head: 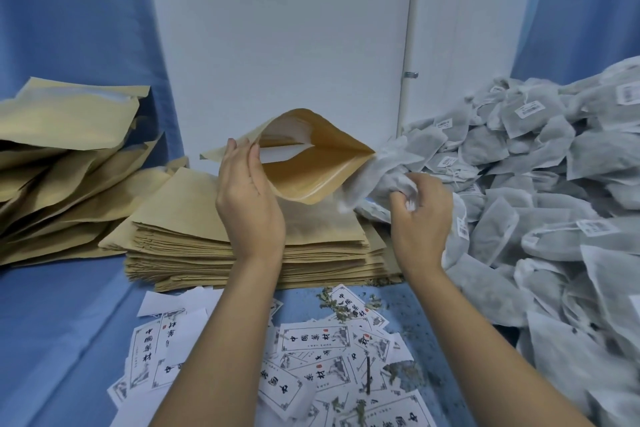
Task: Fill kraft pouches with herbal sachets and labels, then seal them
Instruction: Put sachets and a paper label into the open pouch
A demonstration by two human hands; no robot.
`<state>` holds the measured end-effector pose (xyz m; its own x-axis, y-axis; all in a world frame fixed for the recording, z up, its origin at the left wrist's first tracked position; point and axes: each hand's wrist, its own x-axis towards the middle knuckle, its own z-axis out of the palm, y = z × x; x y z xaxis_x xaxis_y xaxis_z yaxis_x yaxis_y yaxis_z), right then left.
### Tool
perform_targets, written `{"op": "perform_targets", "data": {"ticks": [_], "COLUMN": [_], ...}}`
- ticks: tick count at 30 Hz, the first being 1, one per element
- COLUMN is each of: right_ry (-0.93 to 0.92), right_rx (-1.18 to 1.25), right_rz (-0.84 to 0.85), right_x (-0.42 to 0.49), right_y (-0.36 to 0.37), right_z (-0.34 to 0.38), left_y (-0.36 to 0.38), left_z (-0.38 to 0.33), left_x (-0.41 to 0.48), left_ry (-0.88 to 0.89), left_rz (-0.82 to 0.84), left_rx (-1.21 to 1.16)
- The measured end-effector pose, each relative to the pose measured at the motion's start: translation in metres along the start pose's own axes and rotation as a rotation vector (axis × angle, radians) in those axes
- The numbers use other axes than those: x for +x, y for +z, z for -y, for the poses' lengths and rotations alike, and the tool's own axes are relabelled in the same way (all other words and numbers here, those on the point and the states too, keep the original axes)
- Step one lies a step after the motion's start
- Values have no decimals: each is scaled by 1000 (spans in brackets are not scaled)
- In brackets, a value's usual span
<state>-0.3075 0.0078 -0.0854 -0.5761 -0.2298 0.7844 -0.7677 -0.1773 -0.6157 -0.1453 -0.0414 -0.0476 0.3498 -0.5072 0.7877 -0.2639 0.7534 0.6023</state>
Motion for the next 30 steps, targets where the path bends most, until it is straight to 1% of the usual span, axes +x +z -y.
{"op": "perform_targets", "data": {"ticks": [3,5,7,10,13,15,17,19,22,25,28,30], "right_ry": [-103,-102,-70,-91,-41,5,82,161,184,158,161,148], "right_rx": [-125,-175,-121,-23,160,317,478,590,609,576,607,556], "right_rz": [135,187,121,18,-1,16,48,50,46,49,50,61], "right_x": [-4,-8,-11,-11,-12,-15,-16,-13,-6,-1,2,2], "right_y": [1,3,4,5,7,6,6,6,9,10,9,9], "right_z": [-1,-1,1,8,15,20,27,36,51,64,72,75], "left_y": [-3,-5,-6,-8,-10,-9,-8,-7,-8,-10,-10,-11], "left_z": [1,2,4,7,12,14,16,19,24,26,26,25], "left_x": [3,6,8,9,7,6,4,1,-9,-17,-21,-24], "left_ry": [-23,-21,-23,-42,-46,-45,-37,-13,23,35,13,-3], "left_rz": [-53,-72,-76,-72,-68,-49,-1,72,158,180,218,220], "left_rx": [-7,11,20,19,28,36,53,80,98,99,74,59]}}
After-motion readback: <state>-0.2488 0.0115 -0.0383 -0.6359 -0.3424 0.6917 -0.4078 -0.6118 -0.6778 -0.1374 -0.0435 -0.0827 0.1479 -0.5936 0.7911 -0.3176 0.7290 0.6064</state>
